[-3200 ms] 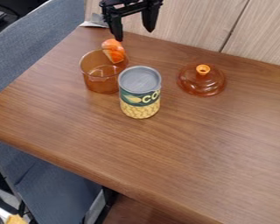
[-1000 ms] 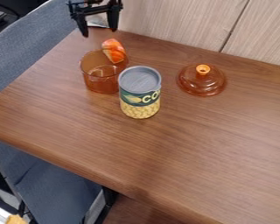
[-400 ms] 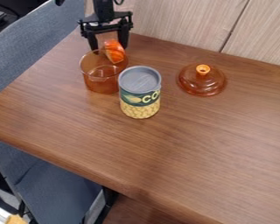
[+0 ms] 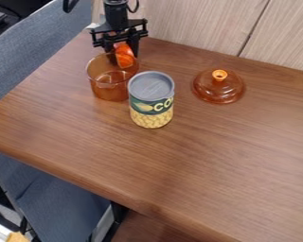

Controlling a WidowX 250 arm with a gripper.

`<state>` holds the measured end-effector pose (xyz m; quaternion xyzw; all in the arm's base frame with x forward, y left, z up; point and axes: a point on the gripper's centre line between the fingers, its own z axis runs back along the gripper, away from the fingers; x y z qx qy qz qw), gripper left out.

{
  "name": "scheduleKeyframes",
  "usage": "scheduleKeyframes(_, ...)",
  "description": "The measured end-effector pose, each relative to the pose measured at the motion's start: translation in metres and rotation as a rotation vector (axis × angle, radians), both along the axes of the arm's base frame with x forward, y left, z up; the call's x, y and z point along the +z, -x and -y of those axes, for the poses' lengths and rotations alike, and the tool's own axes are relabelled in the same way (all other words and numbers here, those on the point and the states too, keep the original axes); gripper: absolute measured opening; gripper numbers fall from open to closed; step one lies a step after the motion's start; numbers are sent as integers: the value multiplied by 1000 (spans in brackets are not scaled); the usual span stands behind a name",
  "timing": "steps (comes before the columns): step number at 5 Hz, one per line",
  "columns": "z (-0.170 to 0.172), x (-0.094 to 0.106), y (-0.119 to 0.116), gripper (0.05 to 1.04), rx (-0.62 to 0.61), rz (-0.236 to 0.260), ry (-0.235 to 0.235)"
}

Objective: Moves the orange object to the bottom centre of the table

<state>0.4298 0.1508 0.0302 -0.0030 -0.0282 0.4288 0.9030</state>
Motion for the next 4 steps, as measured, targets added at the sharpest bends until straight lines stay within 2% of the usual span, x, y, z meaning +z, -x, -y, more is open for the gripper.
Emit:
scheduleKeyframes(1, -5, 1, -1, 589, 31, 6, -26)
scheduleKeyframes(3, -32, 26, -13, 589, 155, 67, -98)
scheduleKeyframes(4, -36, 44, -20, 589, 193, 104, -82)
